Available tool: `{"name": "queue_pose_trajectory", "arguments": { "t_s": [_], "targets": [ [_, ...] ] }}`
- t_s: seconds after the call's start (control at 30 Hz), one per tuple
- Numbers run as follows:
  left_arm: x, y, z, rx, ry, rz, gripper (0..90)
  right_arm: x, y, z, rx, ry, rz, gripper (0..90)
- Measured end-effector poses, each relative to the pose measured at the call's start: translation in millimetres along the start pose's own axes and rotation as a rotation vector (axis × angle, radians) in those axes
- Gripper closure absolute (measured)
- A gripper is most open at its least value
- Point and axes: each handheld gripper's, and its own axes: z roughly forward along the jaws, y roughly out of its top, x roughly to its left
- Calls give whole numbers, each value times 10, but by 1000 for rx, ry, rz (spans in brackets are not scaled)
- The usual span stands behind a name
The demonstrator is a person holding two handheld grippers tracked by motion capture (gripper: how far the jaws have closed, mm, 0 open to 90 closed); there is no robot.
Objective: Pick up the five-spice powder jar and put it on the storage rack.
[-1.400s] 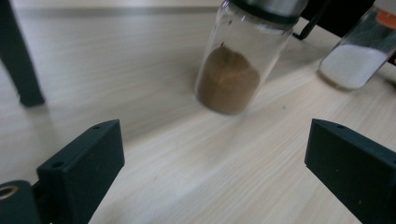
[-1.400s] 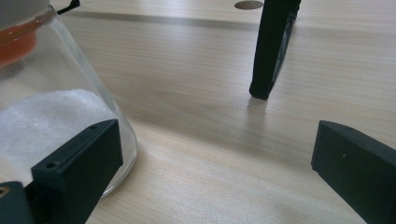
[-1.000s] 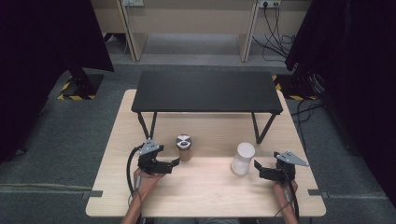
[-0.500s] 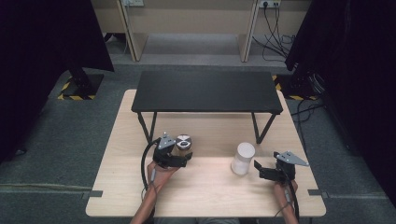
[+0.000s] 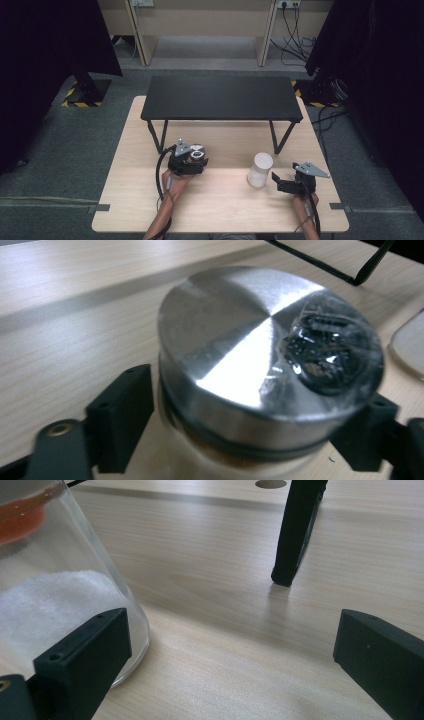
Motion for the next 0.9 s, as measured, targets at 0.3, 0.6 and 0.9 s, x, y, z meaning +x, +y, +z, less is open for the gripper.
{"name": "queue_pose_trajectory", "arguments": {
  "t_s": [0.3,0.6,0.9],
  "targets": [
    [-66,-48,15,-22,22,52,301,3,3,1,2,0,-2,22],
    [-37,-45,-15,-22,19,44,305,2,4,1,2,1,-3,22],
    [-23,-2,-93,-9,24,59,305,2,6,1,3,1,-2,22]
  ]
}}
